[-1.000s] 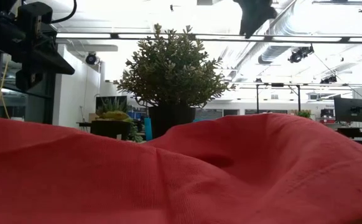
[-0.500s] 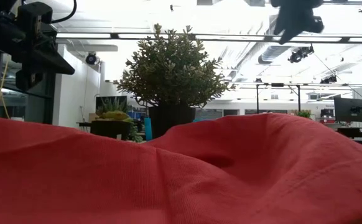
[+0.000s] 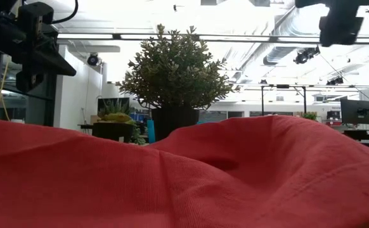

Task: Pick and placing Produce into tupperware
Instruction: Put the red strawberry into the blue bin

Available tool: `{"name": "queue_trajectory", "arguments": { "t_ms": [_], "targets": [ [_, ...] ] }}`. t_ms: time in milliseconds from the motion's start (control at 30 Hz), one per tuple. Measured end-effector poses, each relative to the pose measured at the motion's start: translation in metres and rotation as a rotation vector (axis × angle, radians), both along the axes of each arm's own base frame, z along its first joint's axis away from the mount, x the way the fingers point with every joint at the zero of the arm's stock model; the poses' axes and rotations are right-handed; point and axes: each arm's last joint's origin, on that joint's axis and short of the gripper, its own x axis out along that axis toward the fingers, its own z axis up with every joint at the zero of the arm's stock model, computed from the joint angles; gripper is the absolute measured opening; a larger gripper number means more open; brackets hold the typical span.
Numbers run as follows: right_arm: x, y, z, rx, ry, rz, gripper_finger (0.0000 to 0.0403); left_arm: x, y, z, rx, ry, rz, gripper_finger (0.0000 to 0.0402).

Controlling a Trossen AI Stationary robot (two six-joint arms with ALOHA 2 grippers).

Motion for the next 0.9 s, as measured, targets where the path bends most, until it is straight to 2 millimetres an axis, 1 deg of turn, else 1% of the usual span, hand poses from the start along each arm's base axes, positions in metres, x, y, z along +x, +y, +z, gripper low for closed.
{"name": "queue_trajectory", "arguments": {
  "t_ms": [167, 400, 500, 700, 900],
  "targets": [
    [-0.001, 0.015, -0.013, 0.075, -0.004, -0.023, 0.0156, 0.000, 0.000, 0.000, -0.014, -0.006, 0.008, 0.0001],
    [0.002, 0.030, -0.015, 0.194, -0.011, -0.118, 0.0156, 0.000, 0.000, 0.000, -0.020, -0.007, 0.012, 0.0001],
    [0.008, 0.040, -0.022, 0.235, 0.026, -0.169, 0.0156, -0.001, 0.000, -0.001, -0.022, 0.008, 0.012, 0.0001],
    [0.026, 0.065, -0.042, 0.287, 0.172, -0.262, 0.0156, -0.002, -0.001, -0.004, -0.036, 0.031, -0.007, 0.0001],
    [0.059, 0.087, -0.045, 0.299, 0.233, -0.339, 0.0156, -0.004, -0.001, -0.007, -0.048, 0.074, -0.015, 0.0001]
  ]
}}
